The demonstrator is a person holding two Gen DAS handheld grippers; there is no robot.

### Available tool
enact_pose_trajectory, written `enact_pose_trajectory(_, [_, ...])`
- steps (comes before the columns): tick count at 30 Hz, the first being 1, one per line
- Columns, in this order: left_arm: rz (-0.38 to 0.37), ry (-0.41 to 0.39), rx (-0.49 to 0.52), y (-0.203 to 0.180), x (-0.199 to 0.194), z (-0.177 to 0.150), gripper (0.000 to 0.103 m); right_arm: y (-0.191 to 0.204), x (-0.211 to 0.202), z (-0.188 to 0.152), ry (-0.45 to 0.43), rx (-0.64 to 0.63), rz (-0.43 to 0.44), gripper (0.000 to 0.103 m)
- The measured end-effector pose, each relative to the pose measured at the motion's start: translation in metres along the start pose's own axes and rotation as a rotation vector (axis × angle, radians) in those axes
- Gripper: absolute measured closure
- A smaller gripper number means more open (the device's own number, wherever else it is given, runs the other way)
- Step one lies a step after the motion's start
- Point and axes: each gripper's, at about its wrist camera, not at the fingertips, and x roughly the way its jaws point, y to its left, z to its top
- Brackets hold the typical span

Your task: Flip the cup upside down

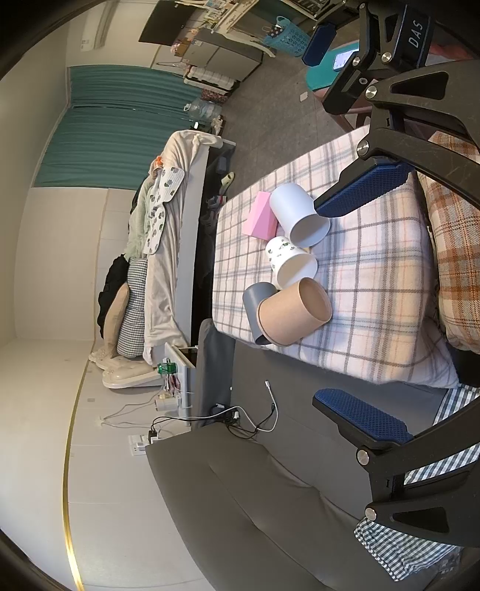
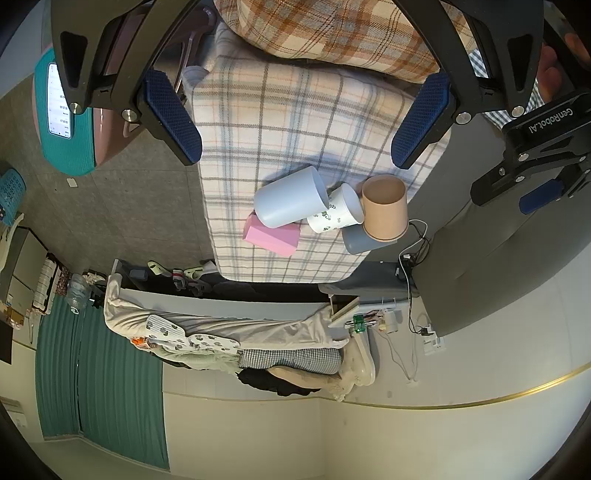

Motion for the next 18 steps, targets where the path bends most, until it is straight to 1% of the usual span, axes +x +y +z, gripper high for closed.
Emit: enact_pose_trajectory(18, [0.0, 0.001, 0.0, 0.0, 0.0001, 0.0, 0.006, 0.0023, -0.0001, -0.0018, 0.0, -0.007, 0.012, 0.0])
